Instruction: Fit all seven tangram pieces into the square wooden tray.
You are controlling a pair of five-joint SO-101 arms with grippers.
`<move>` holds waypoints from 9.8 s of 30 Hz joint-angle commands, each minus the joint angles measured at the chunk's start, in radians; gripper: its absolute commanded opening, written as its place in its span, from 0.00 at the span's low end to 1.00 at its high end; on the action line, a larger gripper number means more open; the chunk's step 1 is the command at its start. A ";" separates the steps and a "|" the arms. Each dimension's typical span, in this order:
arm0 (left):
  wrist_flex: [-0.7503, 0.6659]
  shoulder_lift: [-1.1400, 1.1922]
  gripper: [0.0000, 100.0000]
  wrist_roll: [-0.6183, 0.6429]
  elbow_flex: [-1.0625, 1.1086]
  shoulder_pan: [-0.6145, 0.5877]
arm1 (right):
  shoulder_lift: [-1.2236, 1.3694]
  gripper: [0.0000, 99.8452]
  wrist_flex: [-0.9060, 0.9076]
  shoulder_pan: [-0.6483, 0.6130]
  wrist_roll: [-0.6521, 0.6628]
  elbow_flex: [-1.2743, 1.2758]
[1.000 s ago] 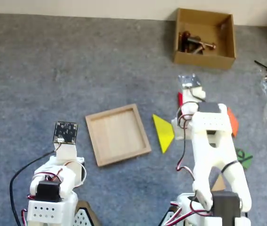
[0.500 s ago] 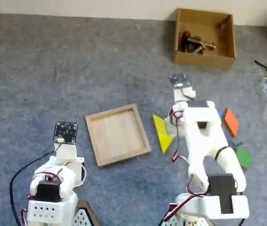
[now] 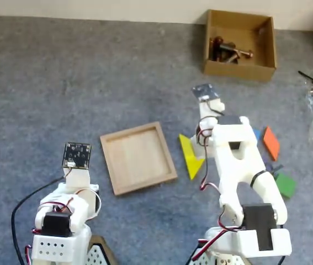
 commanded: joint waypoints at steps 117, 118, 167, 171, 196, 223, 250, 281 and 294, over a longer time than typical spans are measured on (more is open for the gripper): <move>-0.002 -0.007 0.01 0.008 0.019 0.015 | -0.008 0.30 -0.038 -0.176 -0.282 0.050; -0.002 -0.007 0.01 0.008 0.019 0.015 | -0.008 0.30 -0.041 -0.176 -0.282 0.050; -0.002 -0.007 0.01 0.008 0.019 0.015 | 0.119 0.30 -0.162 -0.176 -0.133 0.077; -0.002 -0.007 0.01 0.008 0.019 0.015 | 0.119 0.28 -0.162 -0.176 -0.129 0.077; -0.002 -0.007 0.01 0.008 0.019 0.015 | 0.116 0.16 -0.159 -0.177 -0.127 0.077; -0.002 -0.007 0.01 0.008 0.019 0.015 | -0.110 0.27 -0.036 -0.174 0.049 -0.002; -0.002 -0.007 0.01 0.008 0.019 0.015 | 0.120 0.31 -0.088 -0.193 0.365 -0.088; -0.002 -0.007 0.01 0.008 0.019 0.015 | 0.246 0.31 -0.058 -0.219 0.253 -0.189; -0.002 -0.007 0.01 0.008 0.019 0.015 | 0.251 0.31 -0.061 -0.219 0.187 -0.183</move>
